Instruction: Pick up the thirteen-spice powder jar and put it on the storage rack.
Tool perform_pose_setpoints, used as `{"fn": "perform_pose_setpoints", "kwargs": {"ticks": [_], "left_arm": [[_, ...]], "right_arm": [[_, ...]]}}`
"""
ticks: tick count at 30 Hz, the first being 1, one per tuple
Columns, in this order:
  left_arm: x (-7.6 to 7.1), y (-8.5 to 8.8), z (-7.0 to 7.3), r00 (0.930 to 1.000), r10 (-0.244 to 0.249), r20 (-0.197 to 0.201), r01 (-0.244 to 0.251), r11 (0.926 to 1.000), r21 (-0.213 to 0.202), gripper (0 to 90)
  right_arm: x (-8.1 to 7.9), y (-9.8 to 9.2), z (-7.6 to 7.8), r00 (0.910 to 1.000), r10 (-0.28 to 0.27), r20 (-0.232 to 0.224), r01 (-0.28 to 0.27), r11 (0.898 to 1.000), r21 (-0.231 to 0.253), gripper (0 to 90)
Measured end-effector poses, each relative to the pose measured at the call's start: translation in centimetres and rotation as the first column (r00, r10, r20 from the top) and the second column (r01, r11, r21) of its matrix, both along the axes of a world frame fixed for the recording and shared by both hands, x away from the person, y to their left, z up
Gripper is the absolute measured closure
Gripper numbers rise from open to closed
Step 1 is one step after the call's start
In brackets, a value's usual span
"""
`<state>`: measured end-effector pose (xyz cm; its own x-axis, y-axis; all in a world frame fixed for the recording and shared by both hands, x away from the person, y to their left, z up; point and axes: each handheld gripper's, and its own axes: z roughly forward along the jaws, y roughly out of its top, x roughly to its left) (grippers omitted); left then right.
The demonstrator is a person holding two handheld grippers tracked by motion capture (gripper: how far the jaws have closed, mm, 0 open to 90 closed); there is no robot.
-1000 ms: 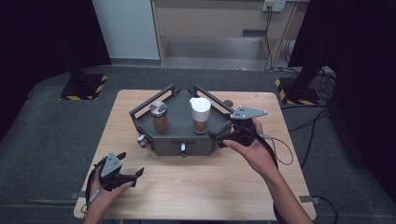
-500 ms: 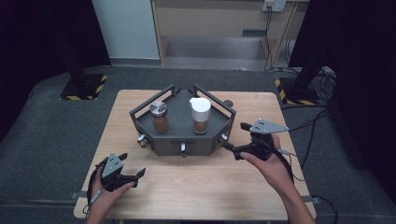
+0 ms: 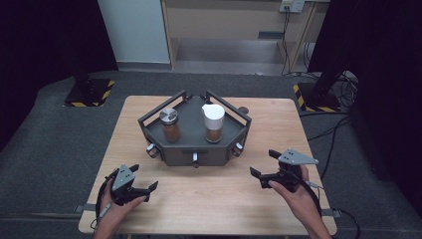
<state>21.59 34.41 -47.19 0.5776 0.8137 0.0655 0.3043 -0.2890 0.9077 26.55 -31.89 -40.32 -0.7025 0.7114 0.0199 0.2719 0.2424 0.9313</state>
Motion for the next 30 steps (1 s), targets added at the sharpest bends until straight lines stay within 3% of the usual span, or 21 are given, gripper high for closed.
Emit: {"fn": "perform_pose_setpoints", "kwargs": {"ticks": [5,12,30], "left_arm": [[0.0,-0.2,0.1,1.0000,-0.003,-0.003,0.003,0.9999,0.013,3.9],[-0.1,-0.4,0.0,1.0000,-0.003,-0.008,0.003,0.9999,0.016,3.9],[-0.1,-0.7,0.0,1.0000,-0.005,-0.006,0.005,0.9995,0.030,3.8]], "right_arm": [[-1.0,-0.1,-1.6,0.9995,-0.029,0.015,0.029,0.999,-0.027,3.5],[-1.9,-0.7,-3.5,0.9981,-0.062,0.001,0.062,0.998,-0.024,2.9],[-3.2,-1.7,-6.4,0.9916,-0.128,-0.017,0.127,0.991,-0.048,2.6]]}}
